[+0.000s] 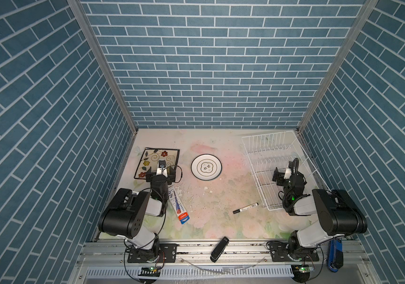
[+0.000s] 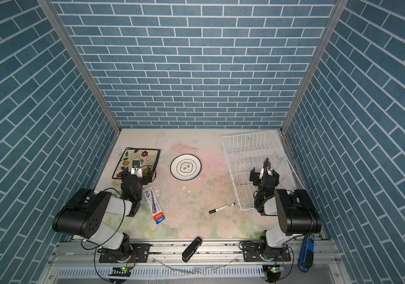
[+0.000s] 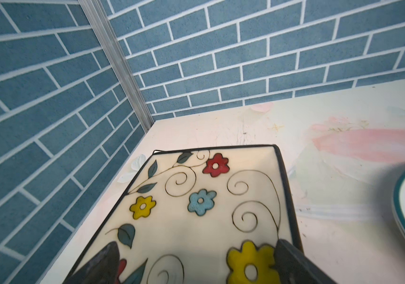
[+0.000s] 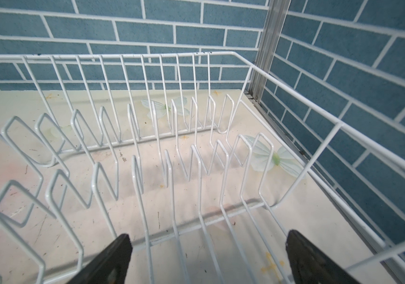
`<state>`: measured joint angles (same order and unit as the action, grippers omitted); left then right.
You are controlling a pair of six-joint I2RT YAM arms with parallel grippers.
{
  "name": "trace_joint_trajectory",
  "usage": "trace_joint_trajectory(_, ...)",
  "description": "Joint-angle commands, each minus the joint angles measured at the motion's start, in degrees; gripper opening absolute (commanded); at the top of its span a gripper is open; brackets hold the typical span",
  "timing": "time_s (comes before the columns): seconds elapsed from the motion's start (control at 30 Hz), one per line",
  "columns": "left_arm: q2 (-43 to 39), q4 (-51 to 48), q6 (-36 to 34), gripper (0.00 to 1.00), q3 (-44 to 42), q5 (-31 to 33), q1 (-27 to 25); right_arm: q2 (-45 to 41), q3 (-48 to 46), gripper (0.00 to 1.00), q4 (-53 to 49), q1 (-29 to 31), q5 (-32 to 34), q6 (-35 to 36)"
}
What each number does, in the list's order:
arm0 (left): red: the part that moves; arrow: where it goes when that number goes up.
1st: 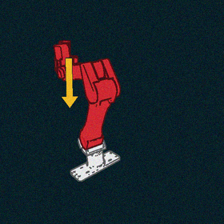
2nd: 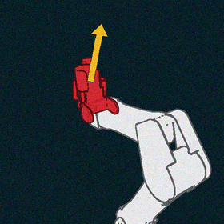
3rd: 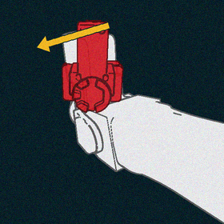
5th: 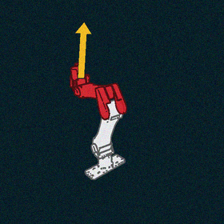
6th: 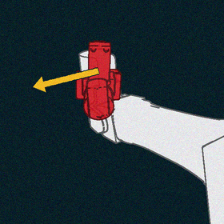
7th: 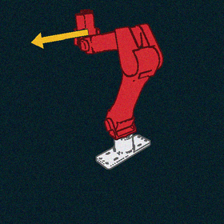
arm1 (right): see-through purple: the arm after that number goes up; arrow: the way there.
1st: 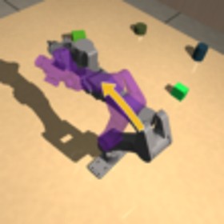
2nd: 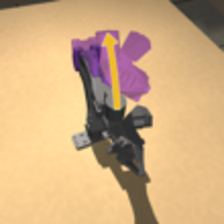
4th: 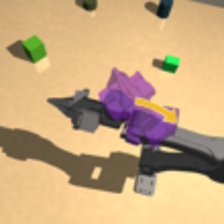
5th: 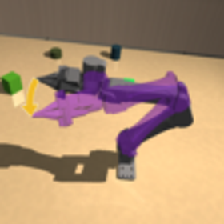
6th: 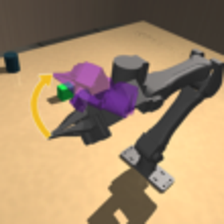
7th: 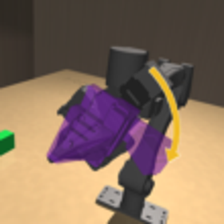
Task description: Unload the plates from the dish rack
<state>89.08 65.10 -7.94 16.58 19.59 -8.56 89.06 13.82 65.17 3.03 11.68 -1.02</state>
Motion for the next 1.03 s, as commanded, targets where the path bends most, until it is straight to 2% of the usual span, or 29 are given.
trace_joint_trajectory(0.0, -1.10, -10.17, 3.59, 1.00, 3.42, -1.24, 2.07, -0.37, 3.48, 0.99, -4.39, -0.28, 1.85, 0.41)
trace_joint_trajectory(0.13, -1.49, -13.12, 5.91, 1.00, 4.43, -2.99, 4.33, -0.54, 5.37, 0.99, -8.50, -1.04, 0.65, -0.26)
trace_joint_trajectory(1.0, -1.60, -12.24, 6.55, 1.00, 3.95, -2.04, 4.51, -0.67, 7.59, 0.99, -13.19, -3.38, -1.94, -2.24)
